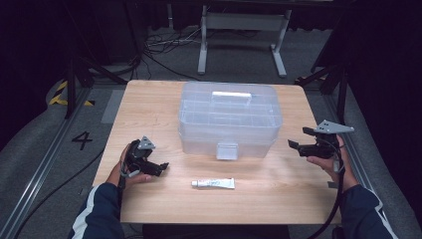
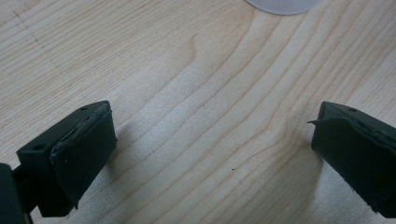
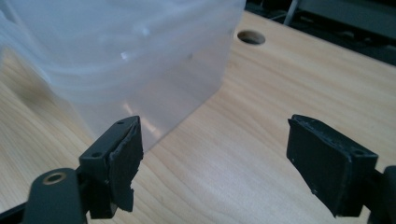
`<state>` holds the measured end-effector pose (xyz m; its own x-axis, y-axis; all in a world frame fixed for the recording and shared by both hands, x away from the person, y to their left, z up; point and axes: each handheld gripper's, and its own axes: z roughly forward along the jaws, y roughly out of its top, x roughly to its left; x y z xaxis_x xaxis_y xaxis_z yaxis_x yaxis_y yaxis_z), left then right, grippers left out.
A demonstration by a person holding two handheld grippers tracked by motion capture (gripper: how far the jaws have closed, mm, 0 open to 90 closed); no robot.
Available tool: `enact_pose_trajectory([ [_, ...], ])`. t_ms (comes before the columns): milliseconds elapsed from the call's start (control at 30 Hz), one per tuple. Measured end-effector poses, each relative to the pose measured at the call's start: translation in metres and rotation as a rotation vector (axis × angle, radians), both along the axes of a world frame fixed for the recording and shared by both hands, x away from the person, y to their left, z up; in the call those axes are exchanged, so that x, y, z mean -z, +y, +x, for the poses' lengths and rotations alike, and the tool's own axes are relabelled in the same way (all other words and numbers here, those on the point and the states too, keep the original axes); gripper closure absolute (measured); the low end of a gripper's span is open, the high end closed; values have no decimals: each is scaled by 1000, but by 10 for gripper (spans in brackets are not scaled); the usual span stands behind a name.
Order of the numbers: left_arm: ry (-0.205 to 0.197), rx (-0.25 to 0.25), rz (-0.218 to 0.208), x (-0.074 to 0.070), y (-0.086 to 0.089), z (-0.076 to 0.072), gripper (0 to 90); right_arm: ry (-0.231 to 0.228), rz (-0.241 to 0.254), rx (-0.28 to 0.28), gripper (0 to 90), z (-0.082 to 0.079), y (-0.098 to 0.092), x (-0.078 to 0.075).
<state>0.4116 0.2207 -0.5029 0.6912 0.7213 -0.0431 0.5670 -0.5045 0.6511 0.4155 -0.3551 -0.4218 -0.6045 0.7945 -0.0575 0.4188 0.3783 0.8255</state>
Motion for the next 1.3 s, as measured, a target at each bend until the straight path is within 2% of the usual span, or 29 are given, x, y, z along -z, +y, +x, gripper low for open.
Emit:
enact_pose_trajectory([
  [100,0,0,0,0,0,0,2,-30,2,-2,220,-3,2,-15],
  [200,0,0,0,0,0,0,1,-31,26,-5,242,-6,3,-28],
  [267,0,1,0,0,0,0,1,-50,30,-3,251,-7,4,-35],
  [300,0,1,0,0,0,0,1,-50,30,-3,251,-7,4,-35],
  [333,0,0,0,0,0,0,2,-61,14,-3,248,-6,7,-41],
  [533,0,1,0,0,0,0,1,-70,0,-28,246,-2,15,-50],
  [633,-4,3,6,0,0,1,1,-80,7,-41,248,4,20,-60],
  [700,-4,3,5,0,0,1,0,-83,43,-54,247,9,23,-68],
  [767,-4,3,5,0,0,1,0,-109,15,-51,246,14,30,-78],
  [900,-4,3,5,0,0,1,0,-149,-2,-51,259,23,41,-94],
  [1000,-4,3,5,0,0,1,0,-158,-8,-65,275,29,51,-103],
  [1067,-4,3,5,0,0,1,0,-155,-10,-76,284,32,56,-106],
  [1100,-4,3,5,0,0,1,0,-150,-8,-103,313,37,65,-109],
  [1200,-4,3,6,0,0,1,0,-142,-25,-123,333,41,74,-111],
  [1300,0,-4,2,0,0,1,0,-124,-33,-159,352,51,91,-111],
])
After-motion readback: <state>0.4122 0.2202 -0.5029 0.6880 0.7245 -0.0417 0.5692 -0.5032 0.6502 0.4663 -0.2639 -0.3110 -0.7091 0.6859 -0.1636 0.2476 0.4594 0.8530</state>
